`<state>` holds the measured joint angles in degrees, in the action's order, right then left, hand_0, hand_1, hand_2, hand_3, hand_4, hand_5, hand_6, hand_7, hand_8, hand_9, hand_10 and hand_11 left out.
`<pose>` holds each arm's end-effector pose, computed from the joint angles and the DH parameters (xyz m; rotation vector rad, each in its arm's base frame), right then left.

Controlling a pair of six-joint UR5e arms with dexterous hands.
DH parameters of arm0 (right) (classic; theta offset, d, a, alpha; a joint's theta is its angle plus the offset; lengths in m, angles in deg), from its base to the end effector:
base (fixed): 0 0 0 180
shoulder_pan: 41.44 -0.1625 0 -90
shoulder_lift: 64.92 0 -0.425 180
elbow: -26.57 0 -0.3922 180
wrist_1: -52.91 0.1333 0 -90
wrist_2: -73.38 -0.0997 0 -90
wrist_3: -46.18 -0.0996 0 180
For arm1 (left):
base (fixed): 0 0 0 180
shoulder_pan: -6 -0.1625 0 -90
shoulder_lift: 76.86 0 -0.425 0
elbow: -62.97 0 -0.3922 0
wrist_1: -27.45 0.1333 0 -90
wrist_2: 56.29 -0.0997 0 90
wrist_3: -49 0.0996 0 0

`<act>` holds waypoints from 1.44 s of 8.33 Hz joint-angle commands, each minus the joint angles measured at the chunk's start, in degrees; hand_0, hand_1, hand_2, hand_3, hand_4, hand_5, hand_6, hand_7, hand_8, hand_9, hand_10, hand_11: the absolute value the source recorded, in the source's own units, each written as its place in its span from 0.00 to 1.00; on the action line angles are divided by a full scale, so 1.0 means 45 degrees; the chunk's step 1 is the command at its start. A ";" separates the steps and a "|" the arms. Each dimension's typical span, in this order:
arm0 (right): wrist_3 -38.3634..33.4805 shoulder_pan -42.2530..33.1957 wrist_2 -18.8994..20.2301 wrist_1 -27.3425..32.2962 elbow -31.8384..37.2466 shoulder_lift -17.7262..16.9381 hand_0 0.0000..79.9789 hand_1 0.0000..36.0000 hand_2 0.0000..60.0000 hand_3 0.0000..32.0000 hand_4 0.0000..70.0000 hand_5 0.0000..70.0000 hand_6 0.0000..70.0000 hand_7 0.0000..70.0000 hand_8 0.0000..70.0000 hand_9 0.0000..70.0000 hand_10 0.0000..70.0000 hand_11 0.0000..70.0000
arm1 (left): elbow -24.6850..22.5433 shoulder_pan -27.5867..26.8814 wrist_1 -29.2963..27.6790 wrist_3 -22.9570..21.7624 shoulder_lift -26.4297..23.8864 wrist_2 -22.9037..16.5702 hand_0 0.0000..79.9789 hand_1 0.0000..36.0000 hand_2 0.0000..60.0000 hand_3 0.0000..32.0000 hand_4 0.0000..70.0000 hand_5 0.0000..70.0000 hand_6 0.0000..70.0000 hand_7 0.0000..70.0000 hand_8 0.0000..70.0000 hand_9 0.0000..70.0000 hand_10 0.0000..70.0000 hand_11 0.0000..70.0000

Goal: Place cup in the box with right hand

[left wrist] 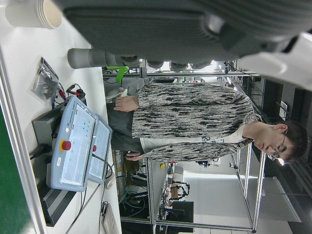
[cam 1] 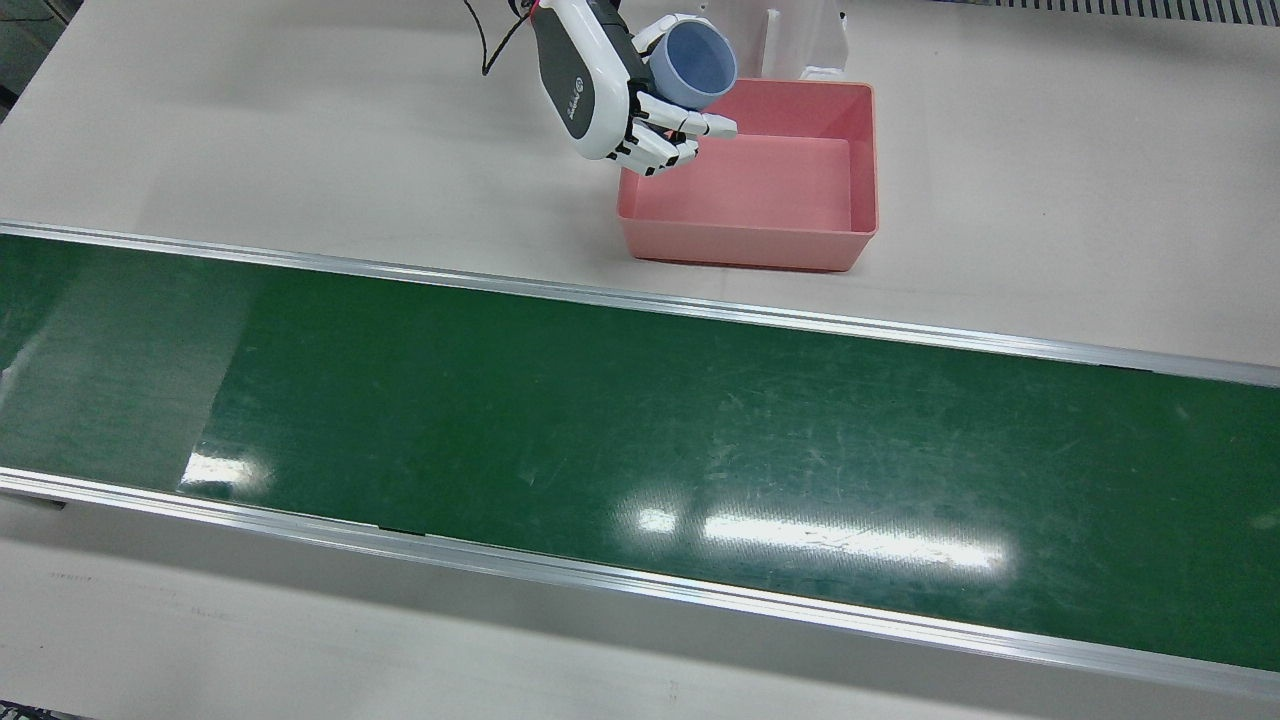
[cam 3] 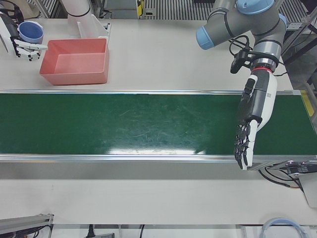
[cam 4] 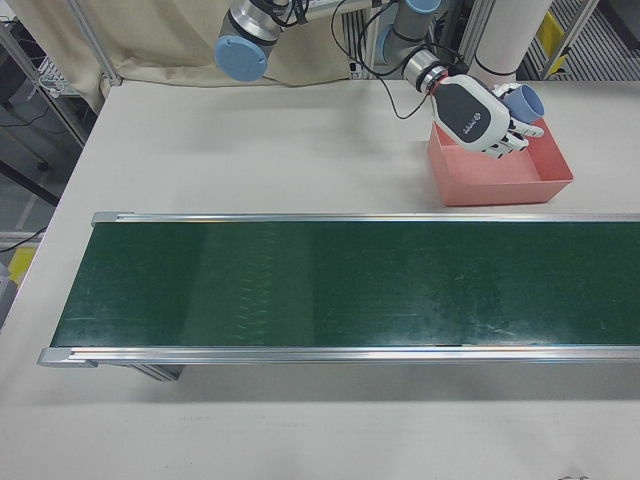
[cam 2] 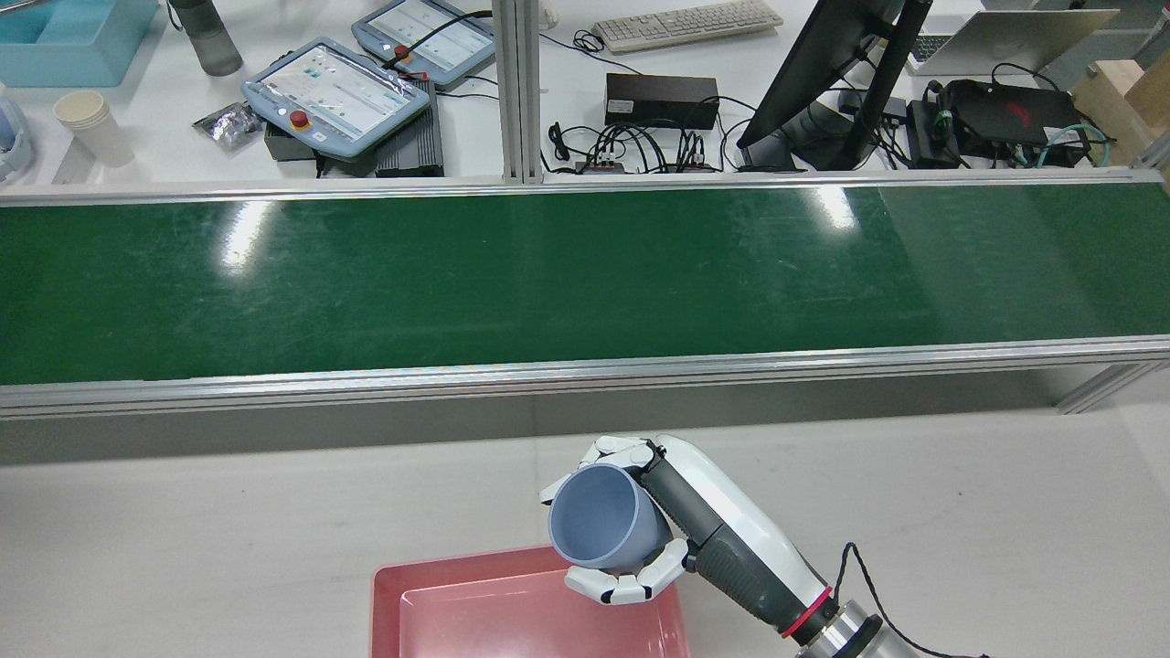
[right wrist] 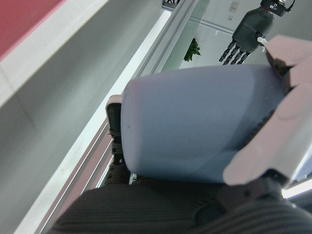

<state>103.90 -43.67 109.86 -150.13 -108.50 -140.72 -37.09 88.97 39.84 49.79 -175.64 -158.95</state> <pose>-0.4027 -0.2292 0.2828 -0.0265 -2.2190 1.3587 -0.0441 -0.5534 0.5440 -0.3308 2.1422 -1.9062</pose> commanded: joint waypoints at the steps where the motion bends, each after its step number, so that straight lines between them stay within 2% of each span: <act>1: 0.0082 0.0574 -0.0782 0.1325 0.0325 -0.0031 0.58 0.16 0.00 0.00 0.00 0.05 0.02 0.03 0.05 0.11 0.01 0.02 | 0.0008 -0.0019 -0.0020 0.0000 -0.0001 0.0000 0.00 0.00 0.00 0.00 0.00 0.00 0.00 0.00 0.00 0.00 0.00 0.00; 2: 0.0121 0.0574 -0.0763 0.1796 0.0560 -0.0031 0.52 0.04 0.00 0.00 0.00 0.02 0.00 0.00 0.00 0.02 0.00 0.00 | 0.0008 0.0001 0.0000 0.0000 -0.0001 0.0000 0.00 0.00 0.00 0.00 0.00 0.00 0.00 0.00 0.00 0.00 0.00 0.00; 3: 0.0102 0.0574 -0.0666 0.1801 0.0562 -0.0051 0.48 0.00 0.00 0.00 0.00 0.01 0.00 0.00 0.01 0.03 0.00 0.00 | 0.0008 0.0001 -0.0019 0.0000 -0.0001 0.0000 0.00 0.00 0.00 0.00 0.00 0.00 0.00 0.00 0.00 0.00 0.00 0.00; 5: 0.0063 0.0574 -0.0587 0.1801 0.0523 -0.0070 0.46 0.00 0.00 0.00 0.00 0.02 0.00 0.00 0.04 0.06 0.00 0.00 | 0.0008 0.0001 -0.0020 0.0000 -0.0001 0.0000 0.00 0.00 0.00 0.00 0.00 0.00 0.00 0.00 0.00 0.00 0.00 0.00; 7: 0.0043 -0.0026 -0.0548 0.1704 -0.0311 -0.0283 0.45 0.01 0.00 0.00 0.00 0.02 0.00 0.00 0.05 0.07 0.00 0.00 | 0.0008 0.0001 -0.0019 0.0000 -0.0001 0.0000 0.00 0.00 0.00 0.00 0.00 0.00 0.00 0.00 0.00 0.00 0.00 0.00; 8: 0.0024 -0.0786 -0.0374 0.1684 -0.1264 -0.1020 0.46 0.04 0.00 0.00 0.00 0.02 0.00 0.00 0.06 0.08 0.00 0.00 | 0.0008 0.0001 -0.0020 0.0000 -0.0001 0.0000 0.00 0.00 0.00 0.00 0.00 0.00 0.00 0.00 0.00 0.00 0.00 0.00; 9: -0.0112 -0.2031 0.0247 0.1645 -0.1951 -0.1627 0.49 0.10 0.00 0.00 0.00 0.03 0.01 0.00 0.07 0.09 0.00 0.00 | 0.0008 0.0001 0.0000 0.0000 -0.0001 0.0000 0.00 0.00 0.00 0.00 0.00 0.00 0.00 0.00 0.00 0.00 0.00 0.00; 10: -0.1428 -0.3319 0.1258 0.1007 -0.2190 -0.2135 0.51 0.14 0.00 0.00 0.00 0.03 0.02 0.04 0.06 0.10 0.00 0.00 | 0.0008 0.0001 -0.0019 0.0000 -0.0001 0.0000 0.00 0.00 0.00 0.00 0.00 0.00 0.00 0.00 0.00 0.00 0.00 0.00; 11: -0.4071 -0.4338 0.1732 -0.1011 -0.2134 -0.2315 0.51 0.15 0.00 0.00 0.00 0.03 0.03 0.08 0.06 0.10 0.00 0.00 | 0.0008 0.0001 -0.0020 0.0000 -0.0001 0.0000 0.00 0.00 0.00 0.00 0.00 0.00 0.00 0.00 0.00 0.00 0.00 0.00; 12: -0.5895 -0.5508 0.2279 -0.2810 -0.2075 -0.2452 0.53 0.18 0.00 0.00 0.00 0.03 0.05 0.15 0.07 0.12 0.00 0.00 | 0.0008 0.0001 -0.0020 0.0000 -0.0001 0.0000 0.00 0.00 0.00 0.00 0.00 0.00 0.00 0.00 0.00 0.00 0.00 0.00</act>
<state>95.07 -57.72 114.62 -147.94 -117.36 -149.47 -37.05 88.97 39.77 49.79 -175.64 -158.95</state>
